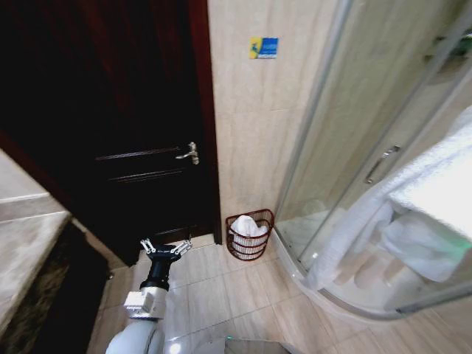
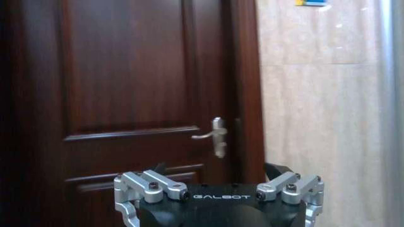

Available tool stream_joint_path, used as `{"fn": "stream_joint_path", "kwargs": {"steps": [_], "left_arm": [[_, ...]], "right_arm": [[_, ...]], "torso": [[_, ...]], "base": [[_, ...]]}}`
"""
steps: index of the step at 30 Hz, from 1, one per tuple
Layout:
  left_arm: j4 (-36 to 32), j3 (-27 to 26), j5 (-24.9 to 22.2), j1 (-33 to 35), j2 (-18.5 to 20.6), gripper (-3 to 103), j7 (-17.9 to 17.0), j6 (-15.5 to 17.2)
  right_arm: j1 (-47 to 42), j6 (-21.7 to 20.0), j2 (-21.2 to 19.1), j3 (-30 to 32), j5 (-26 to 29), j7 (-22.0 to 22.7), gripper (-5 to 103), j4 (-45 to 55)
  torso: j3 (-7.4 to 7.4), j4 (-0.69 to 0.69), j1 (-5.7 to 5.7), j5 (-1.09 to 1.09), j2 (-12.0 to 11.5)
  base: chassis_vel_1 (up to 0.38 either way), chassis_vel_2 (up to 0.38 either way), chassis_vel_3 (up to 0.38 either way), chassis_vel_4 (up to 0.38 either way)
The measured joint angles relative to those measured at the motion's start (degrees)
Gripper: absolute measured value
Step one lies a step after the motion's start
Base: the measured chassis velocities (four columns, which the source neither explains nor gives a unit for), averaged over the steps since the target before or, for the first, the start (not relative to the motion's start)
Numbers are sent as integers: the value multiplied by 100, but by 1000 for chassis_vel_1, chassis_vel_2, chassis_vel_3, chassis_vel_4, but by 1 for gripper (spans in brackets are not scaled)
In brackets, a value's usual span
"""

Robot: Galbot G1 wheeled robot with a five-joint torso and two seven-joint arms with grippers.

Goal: Discard the used towel into the hamper.

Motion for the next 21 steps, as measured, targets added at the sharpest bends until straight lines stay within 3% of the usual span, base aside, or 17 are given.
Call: {"fn": "stream_joint_path", "kwargs": {"steps": [21], "left_arm": [[0,-1,0,0,0,100,0,0]], "right_arm": [[77,243,-90,-244,18,-193,13,2]], "torso": [[0,1,0,-1,0]], "base": [[112,106,114,105]]}}
